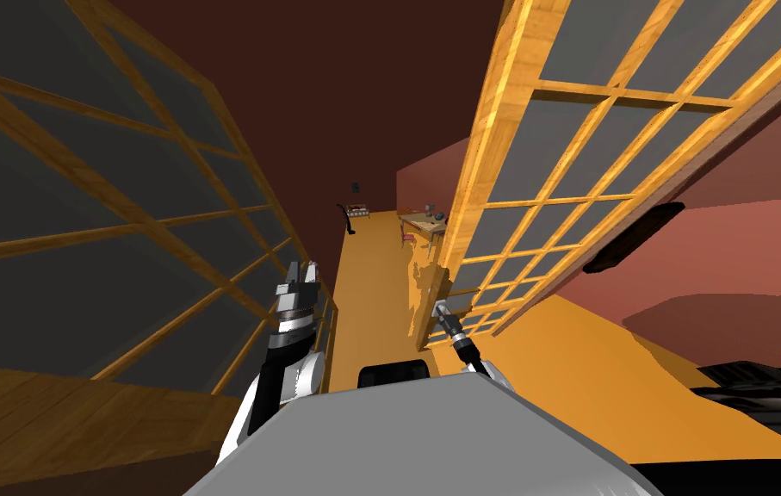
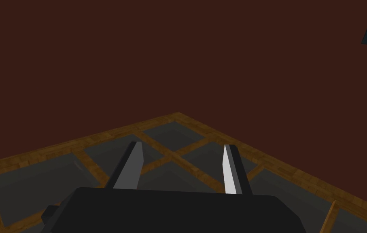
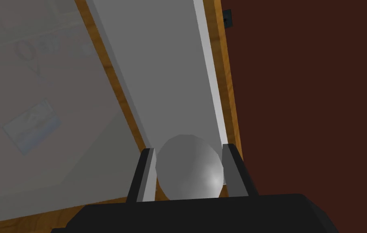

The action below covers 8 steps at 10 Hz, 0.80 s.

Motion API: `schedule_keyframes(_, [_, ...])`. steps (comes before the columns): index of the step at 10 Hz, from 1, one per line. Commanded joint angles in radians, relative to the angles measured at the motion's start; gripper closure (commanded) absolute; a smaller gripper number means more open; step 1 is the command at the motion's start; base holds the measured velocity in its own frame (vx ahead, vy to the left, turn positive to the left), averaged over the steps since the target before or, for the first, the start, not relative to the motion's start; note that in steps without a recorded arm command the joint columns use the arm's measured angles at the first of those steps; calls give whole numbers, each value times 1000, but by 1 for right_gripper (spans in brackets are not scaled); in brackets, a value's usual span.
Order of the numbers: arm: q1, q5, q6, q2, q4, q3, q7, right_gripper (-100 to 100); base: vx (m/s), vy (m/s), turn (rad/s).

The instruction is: Push the door open

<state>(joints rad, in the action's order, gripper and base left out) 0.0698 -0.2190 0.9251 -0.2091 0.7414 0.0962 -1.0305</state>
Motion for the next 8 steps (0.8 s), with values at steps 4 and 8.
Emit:
schedule_keyframes(4, [-16, 35, -2, 5, -7, -17, 121, 100, 61, 0, -42])
schedule_keyframes(8, [-27, 62, -4, 11, -17, -33, 219, 100, 50, 3, -38])
